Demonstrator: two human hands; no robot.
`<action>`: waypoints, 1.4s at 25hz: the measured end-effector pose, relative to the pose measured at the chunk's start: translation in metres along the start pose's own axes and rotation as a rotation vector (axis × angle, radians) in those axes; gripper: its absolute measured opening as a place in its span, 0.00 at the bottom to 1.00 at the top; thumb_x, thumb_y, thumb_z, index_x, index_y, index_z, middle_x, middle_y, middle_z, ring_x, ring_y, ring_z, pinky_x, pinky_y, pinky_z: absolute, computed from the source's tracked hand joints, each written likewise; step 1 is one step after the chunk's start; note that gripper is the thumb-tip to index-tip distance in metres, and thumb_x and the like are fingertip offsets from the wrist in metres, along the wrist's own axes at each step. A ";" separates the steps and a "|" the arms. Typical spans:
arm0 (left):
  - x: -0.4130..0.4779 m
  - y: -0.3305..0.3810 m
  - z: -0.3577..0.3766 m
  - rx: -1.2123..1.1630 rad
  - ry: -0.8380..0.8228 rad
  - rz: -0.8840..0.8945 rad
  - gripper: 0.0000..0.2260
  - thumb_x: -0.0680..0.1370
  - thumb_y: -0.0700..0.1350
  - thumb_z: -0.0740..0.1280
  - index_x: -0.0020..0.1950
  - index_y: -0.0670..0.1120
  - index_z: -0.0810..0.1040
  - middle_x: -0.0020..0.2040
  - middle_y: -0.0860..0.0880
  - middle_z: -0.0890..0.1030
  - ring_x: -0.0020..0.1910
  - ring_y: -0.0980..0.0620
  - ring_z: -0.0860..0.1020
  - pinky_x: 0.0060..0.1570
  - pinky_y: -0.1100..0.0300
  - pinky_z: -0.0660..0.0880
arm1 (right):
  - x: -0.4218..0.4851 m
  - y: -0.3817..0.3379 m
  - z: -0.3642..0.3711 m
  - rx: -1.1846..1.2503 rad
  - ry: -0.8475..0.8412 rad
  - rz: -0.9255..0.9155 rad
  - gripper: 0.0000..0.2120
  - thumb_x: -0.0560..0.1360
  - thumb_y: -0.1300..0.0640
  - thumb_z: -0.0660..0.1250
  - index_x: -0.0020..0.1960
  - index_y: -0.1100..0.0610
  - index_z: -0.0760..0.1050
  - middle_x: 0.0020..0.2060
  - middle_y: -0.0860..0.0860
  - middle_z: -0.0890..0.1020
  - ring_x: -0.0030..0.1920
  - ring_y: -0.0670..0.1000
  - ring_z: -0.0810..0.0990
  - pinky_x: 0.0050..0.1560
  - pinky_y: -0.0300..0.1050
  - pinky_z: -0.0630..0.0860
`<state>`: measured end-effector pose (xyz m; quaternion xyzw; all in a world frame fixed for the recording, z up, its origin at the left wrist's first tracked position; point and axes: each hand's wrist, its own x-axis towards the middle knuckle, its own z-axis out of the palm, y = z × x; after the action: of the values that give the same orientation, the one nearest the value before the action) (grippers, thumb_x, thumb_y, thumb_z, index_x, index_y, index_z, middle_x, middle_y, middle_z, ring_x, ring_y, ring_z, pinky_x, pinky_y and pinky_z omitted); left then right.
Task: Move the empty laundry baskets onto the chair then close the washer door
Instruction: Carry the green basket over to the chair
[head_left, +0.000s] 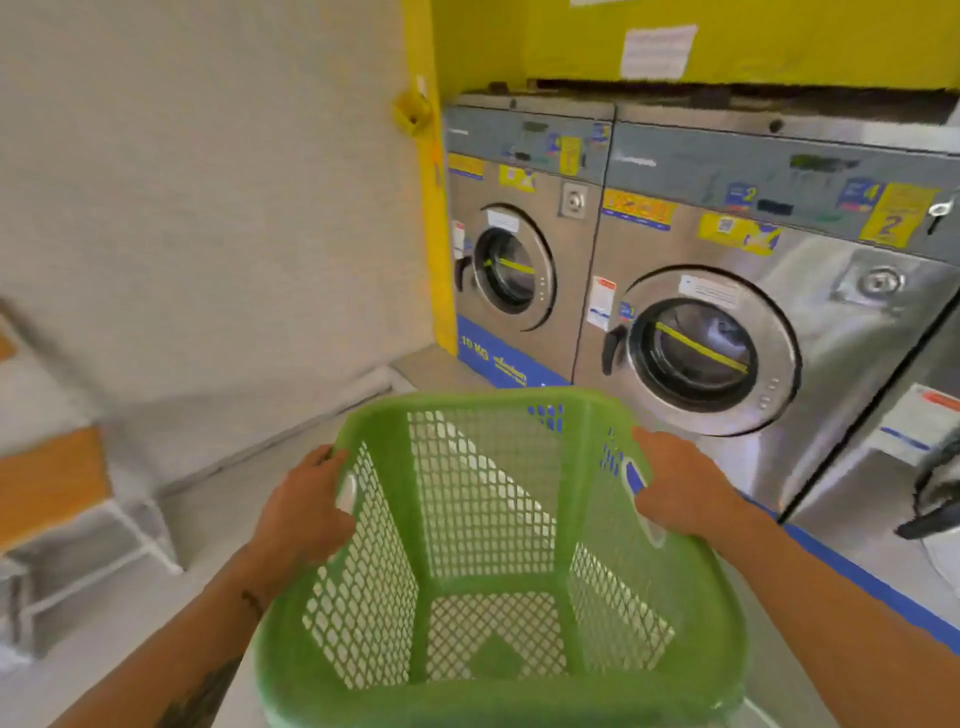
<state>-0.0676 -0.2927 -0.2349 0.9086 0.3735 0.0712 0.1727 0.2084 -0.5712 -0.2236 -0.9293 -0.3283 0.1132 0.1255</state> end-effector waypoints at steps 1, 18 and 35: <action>-0.021 -0.030 -0.018 0.005 0.039 -0.048 0.36 0.66 0.38 0.68 0.75 0.47 0.67 0.75 0.47 0.67 0.68 0.43 0.72 0.62 0.53 0.71 | 0.003 -0.035 0.004 -0.009 -0.004 -0.076 0.33 0.66 0.57 0.67 0.71 0.55 0.66 0.65 0.57 0.74 0.65 0.60 0.73 0.61 0.53 0.73; -0.510 -0.495 -0.272 0.221 0.598 -0.922 0.35 0.64 0.38 0.66 0.71 0.51 0.70 0.60 0.51 0.76 0.51 0.44 0.79 0.45 0.54 0.76 | -0.233 -0.723 0.203 -0.050 -0.109 -1.092 0.28 0.71 0.48 0.65 0.70 0.48 0.66 0.62 0.52 0.78 0.58 0.58 0.78 0.53 0.52 0.78; -0.531 -0.867 -0.426 0.377 0.782 -1.198 0.30 0.64 0.37 0.64 0.67 0.48 0.70 0.52 0.51 0.76 0.45 0.46 0.77 0.41 0.53 0.78 | -0.259 -1.215 0.353 0.049 -0.204 -1.356 0.39 0.71 0.56 0.67 0.77 0.48 0.55 0.70 0.53 0.69 0.61 0.59 0.76 0.54 0.54 0.77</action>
<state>-1.1224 0.0185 -0.1573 0.4714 0.8457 0.2179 -0.1226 -0.7983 0.2348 -0.1501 -0.5001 -0.8450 0.1040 0.1582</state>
